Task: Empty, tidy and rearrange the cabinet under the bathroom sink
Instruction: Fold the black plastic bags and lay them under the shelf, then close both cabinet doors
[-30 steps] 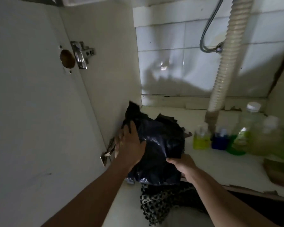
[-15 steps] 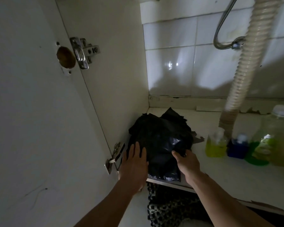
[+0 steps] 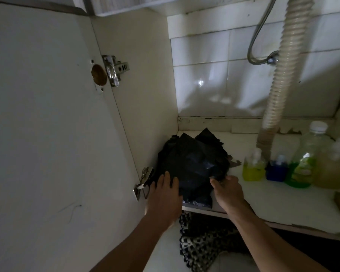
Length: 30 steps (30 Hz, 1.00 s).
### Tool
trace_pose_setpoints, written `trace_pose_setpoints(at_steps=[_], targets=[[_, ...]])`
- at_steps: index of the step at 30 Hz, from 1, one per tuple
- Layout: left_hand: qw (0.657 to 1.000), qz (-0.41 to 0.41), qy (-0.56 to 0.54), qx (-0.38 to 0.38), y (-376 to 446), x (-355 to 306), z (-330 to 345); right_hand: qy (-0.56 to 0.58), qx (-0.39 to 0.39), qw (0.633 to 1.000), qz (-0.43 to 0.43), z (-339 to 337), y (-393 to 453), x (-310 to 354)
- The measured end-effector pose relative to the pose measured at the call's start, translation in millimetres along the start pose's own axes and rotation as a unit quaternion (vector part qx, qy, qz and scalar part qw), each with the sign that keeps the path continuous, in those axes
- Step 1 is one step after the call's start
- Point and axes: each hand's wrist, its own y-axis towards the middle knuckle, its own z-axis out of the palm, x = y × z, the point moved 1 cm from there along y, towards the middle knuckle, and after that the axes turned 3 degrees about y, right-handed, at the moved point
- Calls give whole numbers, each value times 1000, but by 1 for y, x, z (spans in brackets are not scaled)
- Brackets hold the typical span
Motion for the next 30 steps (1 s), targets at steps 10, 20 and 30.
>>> trace_pose_setpoints(at_steps=[10, 20, 30], targets=[[981, 100, -136, -94, -77, -98, -7, -259, 94, 937, -217, -112, -131, 10], [969, 128, -212, 6, -129, -178, -30, -135, 99, 975, -143, -218, -187, 0], [986, 67, -146, 51, -194, -196, -1, -138, 175, 970, -101, -212, -186, -97]])
